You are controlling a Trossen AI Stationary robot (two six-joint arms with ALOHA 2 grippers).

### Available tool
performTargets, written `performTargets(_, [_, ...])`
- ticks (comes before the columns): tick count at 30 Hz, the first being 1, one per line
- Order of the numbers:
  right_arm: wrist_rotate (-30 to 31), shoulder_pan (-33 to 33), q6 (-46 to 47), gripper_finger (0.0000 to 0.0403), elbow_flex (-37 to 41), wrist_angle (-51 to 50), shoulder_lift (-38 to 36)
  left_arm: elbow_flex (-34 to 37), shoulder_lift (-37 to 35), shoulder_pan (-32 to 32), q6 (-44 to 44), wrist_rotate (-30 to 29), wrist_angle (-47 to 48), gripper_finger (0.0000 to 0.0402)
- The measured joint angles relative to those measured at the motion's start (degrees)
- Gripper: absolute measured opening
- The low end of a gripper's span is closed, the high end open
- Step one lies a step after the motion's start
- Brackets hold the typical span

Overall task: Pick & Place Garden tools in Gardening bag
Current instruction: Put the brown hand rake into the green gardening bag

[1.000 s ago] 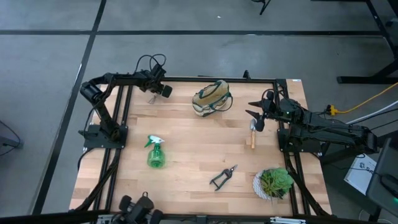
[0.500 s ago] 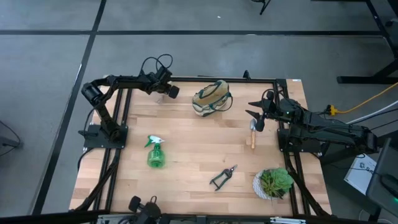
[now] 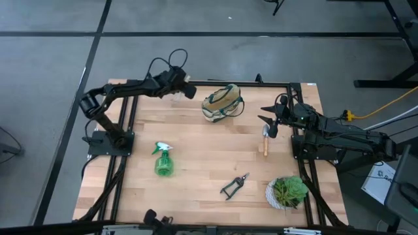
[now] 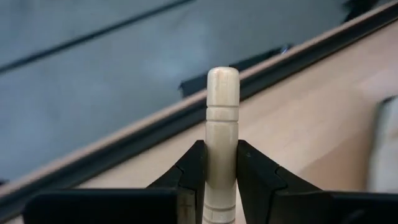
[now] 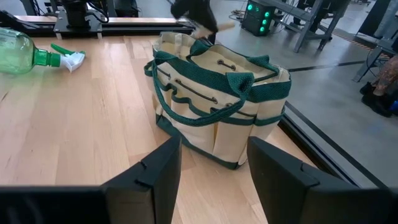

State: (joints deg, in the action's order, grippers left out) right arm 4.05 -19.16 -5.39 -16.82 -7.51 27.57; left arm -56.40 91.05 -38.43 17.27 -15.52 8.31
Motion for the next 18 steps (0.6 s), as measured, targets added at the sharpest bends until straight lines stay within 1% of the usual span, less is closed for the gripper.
performTargets(9, [0.0, 0.0, 0.0, 0.0185, 0.0, 0.0, 0.0, -3.2, -2.9, 7.1, -6.4, -0.3, -10.5, 0.0059])
performTargets(14, [-0.1, 0.0, 0.0, 0.0185, 0.0, 0.0, 0.0, -5.8, -3.2, 10.3, -9.7, 0.0, -11.3, 0.0059])
performTargets(18, [-0.2, 0.0, 0.0, 0.0185, 0.0, 0.0, 0.0, -6.3, -3.2, 12.7, -11.6, 0.0, -12.9, 0.0059])
